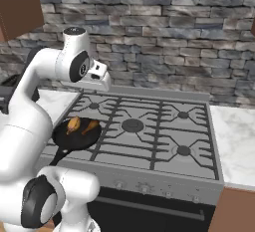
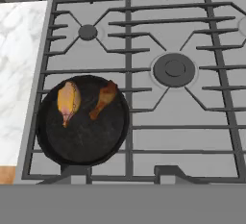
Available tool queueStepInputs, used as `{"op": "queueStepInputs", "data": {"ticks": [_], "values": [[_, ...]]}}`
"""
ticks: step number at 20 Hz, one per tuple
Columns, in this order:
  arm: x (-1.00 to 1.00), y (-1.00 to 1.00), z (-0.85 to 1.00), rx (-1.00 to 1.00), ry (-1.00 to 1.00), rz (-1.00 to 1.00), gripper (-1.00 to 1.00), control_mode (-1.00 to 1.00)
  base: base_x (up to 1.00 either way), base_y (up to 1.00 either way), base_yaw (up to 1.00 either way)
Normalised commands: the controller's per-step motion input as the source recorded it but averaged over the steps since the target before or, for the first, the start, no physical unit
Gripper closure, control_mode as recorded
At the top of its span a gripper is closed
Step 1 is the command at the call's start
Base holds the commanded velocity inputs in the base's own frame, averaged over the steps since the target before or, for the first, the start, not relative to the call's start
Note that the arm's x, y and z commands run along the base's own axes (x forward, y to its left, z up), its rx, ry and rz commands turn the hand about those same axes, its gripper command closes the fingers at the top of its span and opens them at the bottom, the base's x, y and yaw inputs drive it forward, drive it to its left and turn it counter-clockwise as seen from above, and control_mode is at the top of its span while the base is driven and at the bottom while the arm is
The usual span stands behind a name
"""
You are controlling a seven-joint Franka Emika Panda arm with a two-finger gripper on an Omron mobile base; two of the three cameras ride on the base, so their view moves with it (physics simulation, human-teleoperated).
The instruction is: Take the chicken drumsticks from the pan and place one on each plate on the dining counter.
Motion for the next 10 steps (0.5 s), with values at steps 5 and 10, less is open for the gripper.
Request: {"op": "queueStepInputs", "data": {"ticks": [5,10], "values": [[-0.04,0.34,-0.11,-0.01,0.08,0.02,-1.00,-1.00,0.00,0.00,0.00],[0.07,0.87,-0.36,-0.06,0.24,0.00,-1.00,-1.00,0.00,0.00,0.00]]}}
